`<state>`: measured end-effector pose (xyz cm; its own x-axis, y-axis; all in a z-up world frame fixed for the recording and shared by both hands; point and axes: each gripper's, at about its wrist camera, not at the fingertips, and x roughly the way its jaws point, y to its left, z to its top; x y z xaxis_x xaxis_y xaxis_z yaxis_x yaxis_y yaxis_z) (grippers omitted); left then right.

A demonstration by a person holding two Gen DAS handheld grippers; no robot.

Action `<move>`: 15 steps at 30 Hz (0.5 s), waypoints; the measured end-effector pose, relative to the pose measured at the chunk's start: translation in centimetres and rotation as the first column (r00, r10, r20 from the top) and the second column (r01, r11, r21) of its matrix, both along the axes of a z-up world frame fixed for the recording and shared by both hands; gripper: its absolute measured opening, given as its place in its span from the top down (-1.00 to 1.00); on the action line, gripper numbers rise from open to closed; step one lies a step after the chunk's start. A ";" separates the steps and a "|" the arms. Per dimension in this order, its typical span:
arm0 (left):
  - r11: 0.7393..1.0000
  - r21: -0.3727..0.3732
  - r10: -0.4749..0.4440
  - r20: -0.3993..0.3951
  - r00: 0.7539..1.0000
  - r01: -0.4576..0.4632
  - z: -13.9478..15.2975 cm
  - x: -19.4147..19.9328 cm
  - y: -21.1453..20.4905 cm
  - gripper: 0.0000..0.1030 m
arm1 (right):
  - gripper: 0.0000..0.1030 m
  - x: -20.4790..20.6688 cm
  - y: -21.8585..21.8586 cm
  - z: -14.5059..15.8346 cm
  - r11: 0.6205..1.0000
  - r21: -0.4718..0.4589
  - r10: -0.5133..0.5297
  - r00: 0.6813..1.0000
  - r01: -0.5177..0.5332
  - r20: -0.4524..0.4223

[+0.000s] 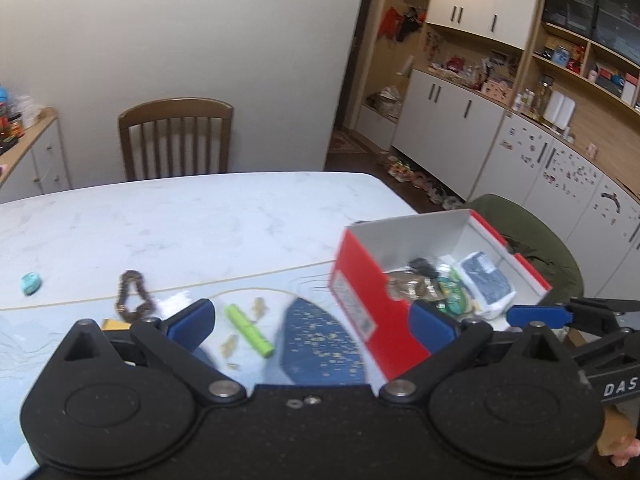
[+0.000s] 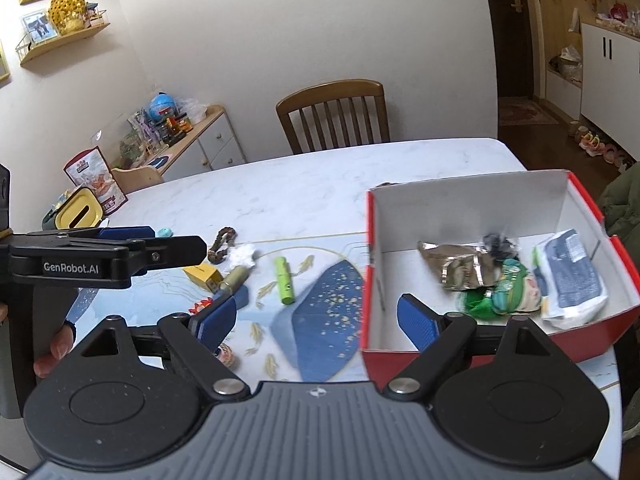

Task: Organize objects
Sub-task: 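Withdraw both tools from the box toward the remaining table items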

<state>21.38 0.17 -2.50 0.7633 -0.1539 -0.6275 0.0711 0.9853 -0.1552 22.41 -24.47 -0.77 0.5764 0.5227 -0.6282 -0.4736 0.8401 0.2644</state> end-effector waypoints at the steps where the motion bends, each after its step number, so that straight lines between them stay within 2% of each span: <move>1: 1.000 0.000 0.009 -0.003 1.000 -0.009 -0.2 -0.1 0.6 -1.00 | -0.71 -0.1 0.5 -0.1 1.000 0.002 0.000 1.000 0.000 0.002; 6: 0.998 0.005 0.062 -0.017 0.998 -0.062 -1.0 -0.3 3.9 -1.00 | -0.71 -0.5 3.3 -0.4 0.999 -0.024 0.027 0.999 -0.026 0.027; 10: 0.989 0.043 0.141 -0.046 0.989 -0.139 -2.0 -0.1 6.6 -1.00 | -0.71 -0.7 5.7 -1.1 0.995 -0.061 0.077 0.997 -0.076 0.014; 15: 0.982 0.012 0.190 -0.085 0.978 -0.190 -4.1 0.1 9.7 -1.00 | -0.71 -0.9 8.6 -2.3 0.984 -0.087 0.151 0.988 -0.152 -0.022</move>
<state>21.48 9.89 -6.62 0.7222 -0.0090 -0.6916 -0.1308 0.9801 -0.1493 21.51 -15.88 -3.05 0.4847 0.5457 -0.6836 -0.5939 0.7791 0.2008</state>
